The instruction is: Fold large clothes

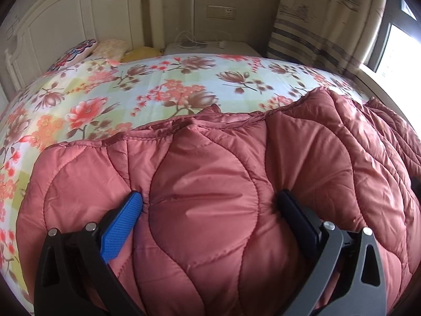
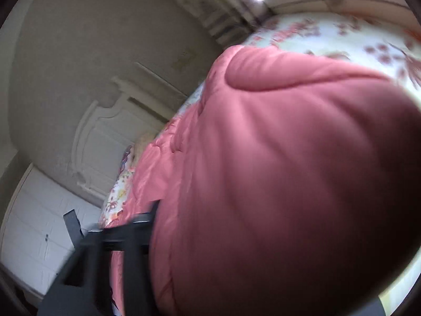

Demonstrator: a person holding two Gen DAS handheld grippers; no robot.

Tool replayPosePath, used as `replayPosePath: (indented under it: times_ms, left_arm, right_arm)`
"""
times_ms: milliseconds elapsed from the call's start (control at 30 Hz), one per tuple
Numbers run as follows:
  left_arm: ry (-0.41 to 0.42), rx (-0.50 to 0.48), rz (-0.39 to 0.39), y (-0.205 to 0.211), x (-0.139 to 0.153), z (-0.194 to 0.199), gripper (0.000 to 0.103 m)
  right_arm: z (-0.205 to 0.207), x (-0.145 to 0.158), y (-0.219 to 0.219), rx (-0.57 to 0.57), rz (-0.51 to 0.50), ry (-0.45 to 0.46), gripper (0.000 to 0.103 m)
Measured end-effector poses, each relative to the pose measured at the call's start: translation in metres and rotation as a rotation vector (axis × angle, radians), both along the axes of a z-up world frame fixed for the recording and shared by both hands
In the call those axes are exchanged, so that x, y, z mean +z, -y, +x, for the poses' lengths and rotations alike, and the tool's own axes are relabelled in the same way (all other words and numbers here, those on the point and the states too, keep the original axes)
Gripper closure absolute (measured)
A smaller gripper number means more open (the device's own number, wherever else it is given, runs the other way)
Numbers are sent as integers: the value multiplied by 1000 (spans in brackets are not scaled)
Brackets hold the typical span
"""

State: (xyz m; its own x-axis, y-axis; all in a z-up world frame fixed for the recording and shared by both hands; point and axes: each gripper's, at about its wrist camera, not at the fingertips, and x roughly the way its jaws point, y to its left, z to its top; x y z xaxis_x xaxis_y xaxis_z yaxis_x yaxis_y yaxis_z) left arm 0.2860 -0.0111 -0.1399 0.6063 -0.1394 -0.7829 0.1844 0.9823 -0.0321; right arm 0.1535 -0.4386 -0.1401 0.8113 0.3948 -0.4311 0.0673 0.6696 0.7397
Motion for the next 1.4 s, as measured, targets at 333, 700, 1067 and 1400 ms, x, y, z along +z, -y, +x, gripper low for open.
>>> replayPosePath:
  times_ms: [333,700,1067,1400]
  left_arm:
    - [1,-207,60,88,1,79,2]
    - [13,-271,86,131,-2,98,2]
    - [17,-255,92,128,-1,95,2]
    - [10,-216,81,120,-1,89,2]
  right_arm:
    - [-26,-8,56,-95,50,45,69]
    - [-43,-19,63,-160,74,33,69]
    - [-48,-18,56,-171,12,-20,61]
    - [-40,-18,60,-160,23,17,66]
